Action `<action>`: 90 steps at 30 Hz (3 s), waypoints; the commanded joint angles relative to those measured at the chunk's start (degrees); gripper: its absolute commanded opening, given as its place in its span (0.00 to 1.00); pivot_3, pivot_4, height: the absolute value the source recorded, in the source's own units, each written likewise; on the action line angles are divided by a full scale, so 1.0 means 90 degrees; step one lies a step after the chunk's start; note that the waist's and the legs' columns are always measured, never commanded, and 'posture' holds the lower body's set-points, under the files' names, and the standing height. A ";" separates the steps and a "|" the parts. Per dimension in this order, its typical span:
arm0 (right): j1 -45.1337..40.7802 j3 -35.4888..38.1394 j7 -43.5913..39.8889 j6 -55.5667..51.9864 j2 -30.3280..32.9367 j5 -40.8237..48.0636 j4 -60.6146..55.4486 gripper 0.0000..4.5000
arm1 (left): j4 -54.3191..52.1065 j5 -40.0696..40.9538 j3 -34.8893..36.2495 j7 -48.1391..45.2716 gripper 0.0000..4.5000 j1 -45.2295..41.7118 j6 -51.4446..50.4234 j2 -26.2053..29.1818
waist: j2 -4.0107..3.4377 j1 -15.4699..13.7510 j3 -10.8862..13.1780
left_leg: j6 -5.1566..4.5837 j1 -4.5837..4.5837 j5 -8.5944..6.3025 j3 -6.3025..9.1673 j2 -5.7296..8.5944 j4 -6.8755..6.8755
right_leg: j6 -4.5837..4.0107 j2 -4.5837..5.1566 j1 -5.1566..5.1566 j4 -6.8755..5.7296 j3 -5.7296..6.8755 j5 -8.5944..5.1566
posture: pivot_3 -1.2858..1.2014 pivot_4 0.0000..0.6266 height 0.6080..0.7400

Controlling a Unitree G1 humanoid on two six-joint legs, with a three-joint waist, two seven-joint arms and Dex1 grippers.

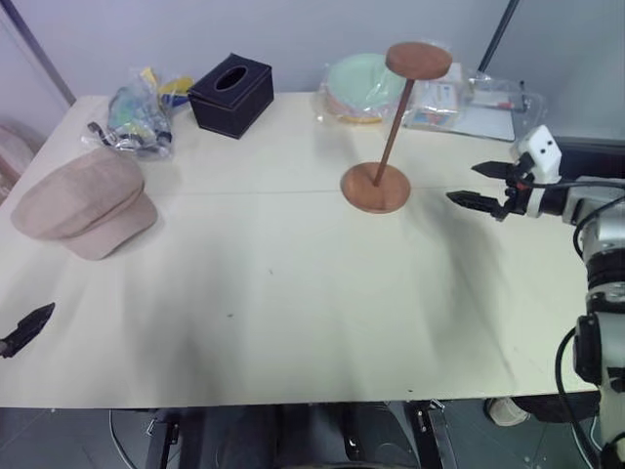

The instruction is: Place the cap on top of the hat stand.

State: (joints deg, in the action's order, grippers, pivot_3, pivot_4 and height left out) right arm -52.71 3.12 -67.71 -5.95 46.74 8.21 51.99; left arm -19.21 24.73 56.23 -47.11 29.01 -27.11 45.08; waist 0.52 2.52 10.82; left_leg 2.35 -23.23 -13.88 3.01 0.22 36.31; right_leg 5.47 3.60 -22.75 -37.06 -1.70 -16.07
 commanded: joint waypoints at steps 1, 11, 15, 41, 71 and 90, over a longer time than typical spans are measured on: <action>-0.0174 0.0043 -0.0061 0.0178 -0.0012 -0.0022 0.0004 1.00 | -0.0211 0.0040 0.0320 0.0107 0.99 0.0017 0.0034 -0.0042 | 0.0000 0.0002 0.0000 | 0.0000 0.0000 0.0000 -0.0001 0.0000 -0.0001 | 0.0000 0.0000 -0.0002 -0.0001 0.0000 0.0000 | 0.52 0.24 1.00; -0.0124 0.0123 0.0016 0.0302 -0.0047 -0.0015 0.0081 1.00 | -0.0177 -0.0033 0.0250 0.0363 0.99 -0.0203 -0.0041 0.0045 | -0.0002 0.0002 0.0001 | 0.0000 0.0000 0.0000 -0.0001 0.0001 -0.0002 | 0.0001 -0.0001 -0.0002 -0.0002 -0.0001 0.0001 | 0.52 0.24 1.00; -0.0093 0.0229 0.0046 0.0164 -0.0041 0.0091 0.0020 1.00 | -0.0218 -0.0015 0.0175 0.0332 0.99 -0.0270 -0.0034 0.0044 | -0.0002 0.0002 0.0001 | 0.0000 0.0000 0.0000 -0.0001 0.0001 -0.0002 | 0.0005 -0.0001 -0.0002 -0.0002 -0.0001 0.0003 | 0.52 0.24 1.00; 0.2391 0.1590 0.0918 -0.5477 -0.0103 0.4690 -0.7966 1.00 | 0.1742 -0.5811 -0.5749 0.4466 0.99 -0.3851 0.0350 -0.0317 | 0.0004 -0.0205 -0.0003 | -0.0001 -0.0005 0.0001 0.0025 0.0007 0.0007 | 0.0024 -0.0018 -0.0001 -0.0018 0.0011 0.0013 | 0.52 0.24 1.00; 0.1989 0.2126 0.2285 -0.5427 0.0371 0.5636 -0.7824 1.00 | 0.4161 -0.5801 -0.6238 0.5426 0.00 -0.6293 0.2710 -0.0037 | 0.0015 -0.0261 -0.0003 | -0.0001 -0.0026 0.0001 0.0037 0.0007 0.0032 | 0.0027 -0.0001 -0.0009 -0.0031 0.0023 0.0015 | 0.52 0.24 1.00; 0.3120 0.4564 0.3017 -0.5684 0.1284 0.6452 -0.7922 1.00 | 0.6089 -0.6369 -0.8801 0.4857 0.00 -1.1125 0.6245 -0.2988 | 0.0018 -0.0367 -0.0001 | -0.0012 -0.0099 -0.0003 0.0031 0.0041 0.0095 | 0.0059 -0.0005 -0.0041 -0.0019 0.0021 0.0032 | 0.52 0.24 1.00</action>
State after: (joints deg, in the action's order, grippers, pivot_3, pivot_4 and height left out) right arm -24.71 41.26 -41.54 -57.16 57.73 64.36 -17.03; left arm 32.28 -30.87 -21.98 -4.71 -70.32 27.52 18.43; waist 0.68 -0.78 10.81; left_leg 2.24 -24.12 -13.90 3.30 0.59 37.16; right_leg 6.00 3.56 -23.11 -37.24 -1.51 -15.79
